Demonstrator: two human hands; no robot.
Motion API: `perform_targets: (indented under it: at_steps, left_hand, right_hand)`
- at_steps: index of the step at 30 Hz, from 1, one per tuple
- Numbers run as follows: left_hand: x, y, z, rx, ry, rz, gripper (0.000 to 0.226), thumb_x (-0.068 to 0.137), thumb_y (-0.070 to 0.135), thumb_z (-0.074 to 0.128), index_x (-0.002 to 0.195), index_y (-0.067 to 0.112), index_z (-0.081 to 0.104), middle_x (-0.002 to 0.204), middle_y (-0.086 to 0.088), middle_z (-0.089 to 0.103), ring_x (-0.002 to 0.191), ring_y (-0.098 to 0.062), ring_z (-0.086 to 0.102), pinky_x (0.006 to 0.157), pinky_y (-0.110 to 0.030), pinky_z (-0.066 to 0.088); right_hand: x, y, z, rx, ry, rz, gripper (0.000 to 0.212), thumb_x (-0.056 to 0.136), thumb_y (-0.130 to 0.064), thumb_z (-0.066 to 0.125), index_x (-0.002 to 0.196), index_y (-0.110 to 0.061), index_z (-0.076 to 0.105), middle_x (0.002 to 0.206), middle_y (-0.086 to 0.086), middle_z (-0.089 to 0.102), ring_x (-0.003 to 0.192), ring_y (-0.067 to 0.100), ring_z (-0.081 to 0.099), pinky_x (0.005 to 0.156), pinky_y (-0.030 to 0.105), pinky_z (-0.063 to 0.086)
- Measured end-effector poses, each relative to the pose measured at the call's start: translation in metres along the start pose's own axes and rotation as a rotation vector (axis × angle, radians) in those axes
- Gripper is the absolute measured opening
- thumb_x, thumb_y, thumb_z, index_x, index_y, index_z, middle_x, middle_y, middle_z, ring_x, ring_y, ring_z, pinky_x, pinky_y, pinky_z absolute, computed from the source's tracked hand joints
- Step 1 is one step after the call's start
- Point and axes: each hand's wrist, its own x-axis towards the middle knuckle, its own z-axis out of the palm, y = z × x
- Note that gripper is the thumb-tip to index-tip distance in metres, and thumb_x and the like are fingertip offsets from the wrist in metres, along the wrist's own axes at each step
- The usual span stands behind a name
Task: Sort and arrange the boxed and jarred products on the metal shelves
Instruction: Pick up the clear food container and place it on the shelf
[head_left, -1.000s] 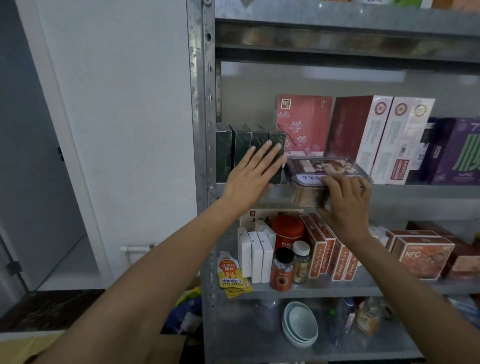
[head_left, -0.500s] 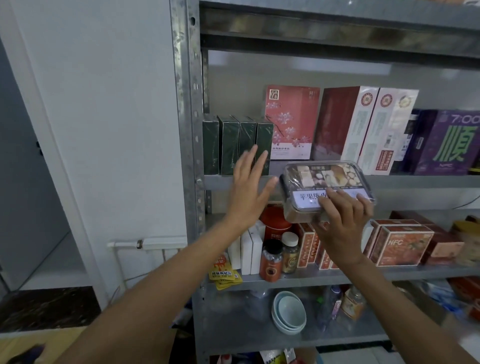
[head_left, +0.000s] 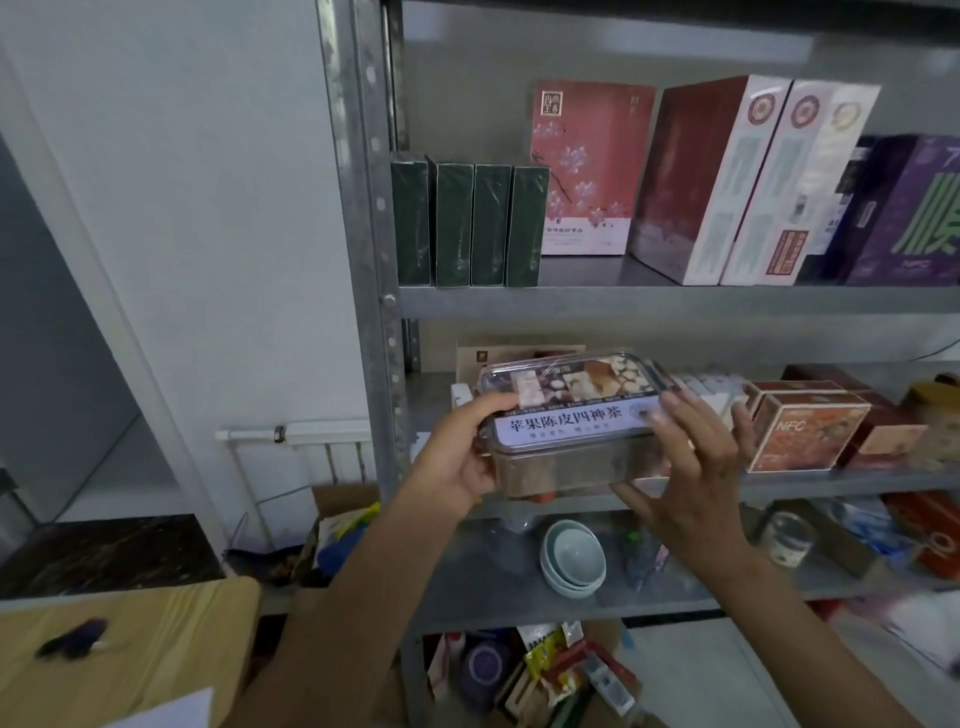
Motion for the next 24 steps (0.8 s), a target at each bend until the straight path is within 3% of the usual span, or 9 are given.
perform_targets:
  at_steps: [4,8,11,12,14,18,20,22,24]
  left_hand:
    - [-0.007,-0.002,-0.021,0.069,-0.079,-0.119,0.034,0.079,0.027,0.069,0.109,0.012,0.069,0.108,-0.012,0.073,0.090,-0.025,0.069,0.079,-0.040,0.056]
    - [-0.007,-0.005,-0.034,0.156,-0.141,-0.118,0.051,0.079,0.050,0.063,0.117,0.016,0.067,0.113,-0.014,0.071,0.098,-0.027,0.069,0.082,-0.042,0.056]
    - [-0.010,-0.010,-0.047,0.179,-0.184,-0.151,0.069,0.082,0.067,0.043,0.121,0.014,0.064,0.113,-0.020,0.070,0.101,-0.032,0.070,0.079,-0.040,0.059]
    - [-0.011,-0.013,-0.053,0.227,-0.229,-0.151,0.077,0.081,0.070,0.037,0.122,0.011,0.064,0.111,-0.022,0.070,0.099,-0.032,0.070,0.077,-0.037,0.060]
    - [-0.015,-0.019,-0.059,0.364,-0.257,-0.111,0.085,0.079,0.074,0.029,0.121,0.009,0.065,0.108,-0.021,0.071,0.098,-0.029,0.071,0.077,-0.032,0.059]
    - [-0.021,-0.019,-0.048,0.516,0.028,0.241,0.057,0.099,0.053,0.026,0.131,0.016,0.055,0.112,-0.003,0.069,0.095,-0.015,0.066,0.083,-0.026,0.051]
    - [-0.029,-0.013,-0.043,0.707,0.104,0.592,0.057,0.094,0.062,0.033,0.141,0.030,0.041,0.128,0.012,0.053,0.118,-0.008,0.052,0.088,-0.016,0.040]
    - [-0.043,-0.007,-0.036,0.996,-0.038,0.836,0.081,0.076,0.086,0.034,0.145,0.044,0.025,0.144,0.026,0.033,0.135,0.002,0.032,0.102,-0.017,0.028]
    - [-0.049,-0.006,-0.026,1.253,-0.188,0.924,0.098,0.070,0.086,0.048,0.151,0.043,0.014,0.150,0.030,0.022,0.139,0.003,0.023,0.107,-0.025,0.025]
  right_hand:
    - [-0.001,0.002,-0.018,0.257,-0.225,0.210,0.078,0.074,-0.046,0.069,0.136,-0.013,0.034,0.143,0.011,0.036,0.139,0.025,0.031,0.116,0.058,0.015]
    - [0.007,-0.012,-0.029,0.615,-0.389,0.328,0.068,0.067,-0.048,0.076,0.121,-0.019,0.046,0.134,0.001,0.052,0.135,0.025,0.044,0.117,0.055,0.023]
    - [0.009,-0.019,-0.044,0.828,-0.413,0.550,0.075,0.054,-0.044,0.083,0.119,-0.046,0.046,0.121,-0.024,0.054,0.116,0.002,0.055,0.097,0.025,0.048]
    - [0.010,-0.021,-0.049,0.854,-0.410,0.633,0.078,0.049,-0.046,0.084,0.116,-0.056,0.044,0.116,-0.030,0.055,0.109,-0.004,0.056,0.088,0.014,0.049]
    - [0.010,-0.022,-0.057,0.885,-0.391,0.777,0.080,0.043,-0.048,0.084,0.111,-0.064,0.046,0.111,-0.033,0.057,0.105,-0.006,0.058,0.081,0.008,0.049]
    - [0.004,-0.028,-0.058,1.055,-0.334,0.988,0.071,0.042,-0.043,0.083,0.106,-0.060,0.057,0.111,-0.012,0.068,0.103,0.014,0.067,0.078,0.030,0.058]
    - [0.004,-0.032,-0.059,1.123,-0.317,1.046,0.069,0.043,-0.040,0.082,0.107,-0.056,0.061,0.111,-0.004,0.070,0.102,0.022,0.068,0.079,0.037,0.060]
    - [0.006,-0.033,-0.062,1.108,-0.342,1.031,0.067,0.043,-0.042,0.083,0.104,-0.057,0.060,0.109,-0.008,0.070,0.100,0.018,0.069,0.077,0.033,0.060]
    - [0.014,-0.034,-0.066,1.022,-0.416,0.938,0.065,0.042,-0.048,0.083,0.101,-0.057,0.058,0.106,-0.016,0.068,0.097,0.008,0.067,0.075,0.024,0.058]
